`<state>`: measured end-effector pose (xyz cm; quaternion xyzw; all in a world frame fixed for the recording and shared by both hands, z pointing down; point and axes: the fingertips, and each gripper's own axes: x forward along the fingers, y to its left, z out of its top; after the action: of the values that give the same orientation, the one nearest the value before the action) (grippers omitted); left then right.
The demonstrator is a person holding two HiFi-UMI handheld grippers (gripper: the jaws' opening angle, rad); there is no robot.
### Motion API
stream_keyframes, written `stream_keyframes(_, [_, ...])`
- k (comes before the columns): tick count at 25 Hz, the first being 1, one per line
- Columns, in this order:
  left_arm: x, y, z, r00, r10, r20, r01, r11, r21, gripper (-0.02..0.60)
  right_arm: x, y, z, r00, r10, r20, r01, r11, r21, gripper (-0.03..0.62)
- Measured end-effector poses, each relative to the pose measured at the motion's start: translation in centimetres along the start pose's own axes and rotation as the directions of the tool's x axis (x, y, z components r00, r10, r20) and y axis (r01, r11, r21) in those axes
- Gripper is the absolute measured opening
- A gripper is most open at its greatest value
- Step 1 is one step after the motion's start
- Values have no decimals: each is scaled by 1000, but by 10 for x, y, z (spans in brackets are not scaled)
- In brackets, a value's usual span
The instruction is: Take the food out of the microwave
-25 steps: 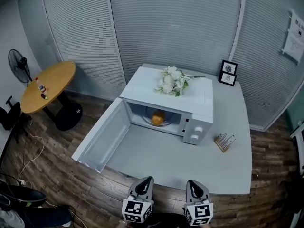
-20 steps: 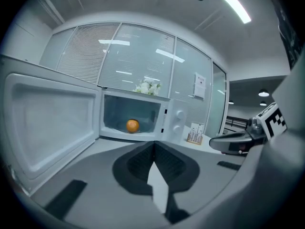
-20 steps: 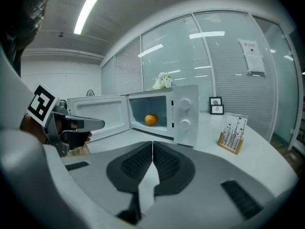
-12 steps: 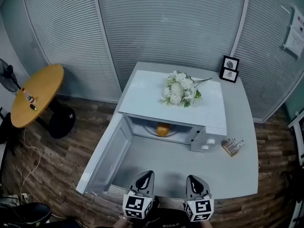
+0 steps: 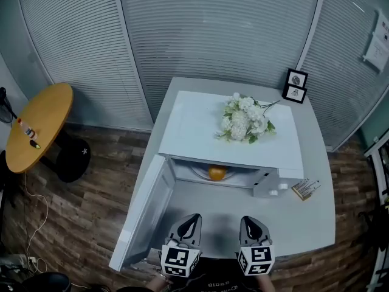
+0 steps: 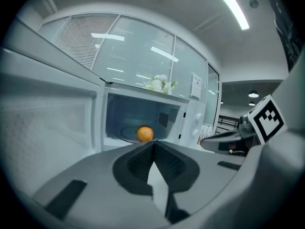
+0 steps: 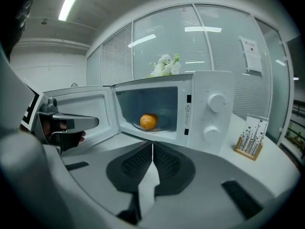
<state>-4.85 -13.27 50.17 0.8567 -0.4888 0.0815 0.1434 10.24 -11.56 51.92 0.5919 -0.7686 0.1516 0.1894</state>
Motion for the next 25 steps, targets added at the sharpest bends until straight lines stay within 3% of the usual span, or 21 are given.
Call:
stream_keyframes(5, [5, 10, 4, 1000, 6, 3, -6, 1000, -17, 8, 15, 7, 5, 999, 17, -39, -17, 1000, 9, 12])
stream_keyframes(18, [7, 23, -1, 999, 41, -13, -42, 998, -39, 8, 50, 23, 36, 993, 115, -11, -114, 993, 32, 231])
stream_keyframes(20, [7, 25, -2, 999, 49, -20, -50, 998, -40, 8, 54, 26, 42, 991, 130, 6, -130, 991, 34, 242])
stream_keyframes(25, [11, 22, -2, 999, 45, -20, -45, 998, -37, 7, 66, 26, 59, 993, 104, 48, -106, 994, 31, 297])
